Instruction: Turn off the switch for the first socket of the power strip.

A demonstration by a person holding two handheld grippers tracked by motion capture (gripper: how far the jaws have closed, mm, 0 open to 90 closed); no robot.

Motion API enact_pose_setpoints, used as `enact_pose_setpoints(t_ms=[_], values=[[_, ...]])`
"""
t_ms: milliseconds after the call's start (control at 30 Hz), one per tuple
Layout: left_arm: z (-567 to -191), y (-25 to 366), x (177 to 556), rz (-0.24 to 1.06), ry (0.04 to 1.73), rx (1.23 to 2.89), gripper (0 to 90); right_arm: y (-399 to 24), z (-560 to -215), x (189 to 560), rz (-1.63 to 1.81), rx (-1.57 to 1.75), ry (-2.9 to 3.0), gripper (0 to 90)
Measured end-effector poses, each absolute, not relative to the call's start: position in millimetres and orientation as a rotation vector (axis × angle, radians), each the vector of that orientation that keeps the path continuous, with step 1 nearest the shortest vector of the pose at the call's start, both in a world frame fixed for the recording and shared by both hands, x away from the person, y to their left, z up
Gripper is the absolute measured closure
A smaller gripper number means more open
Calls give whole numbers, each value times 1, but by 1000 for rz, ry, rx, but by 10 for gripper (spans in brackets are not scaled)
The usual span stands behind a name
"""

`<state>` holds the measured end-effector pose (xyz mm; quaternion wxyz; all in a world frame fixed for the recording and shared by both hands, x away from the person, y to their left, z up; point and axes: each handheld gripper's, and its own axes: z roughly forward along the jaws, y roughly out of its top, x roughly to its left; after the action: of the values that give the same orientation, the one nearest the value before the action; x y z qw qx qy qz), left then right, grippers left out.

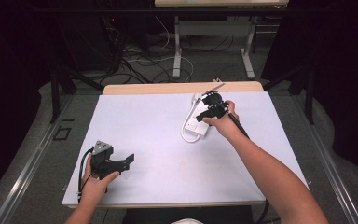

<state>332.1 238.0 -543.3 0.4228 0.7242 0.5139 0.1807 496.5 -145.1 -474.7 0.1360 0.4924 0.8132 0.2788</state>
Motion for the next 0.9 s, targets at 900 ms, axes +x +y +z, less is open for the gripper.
enact_pose_setpoints(t_ms=[900], values=[[-542,239,331,451,1289,1819,45,-152,-474,443,833,1266,2389,0]])
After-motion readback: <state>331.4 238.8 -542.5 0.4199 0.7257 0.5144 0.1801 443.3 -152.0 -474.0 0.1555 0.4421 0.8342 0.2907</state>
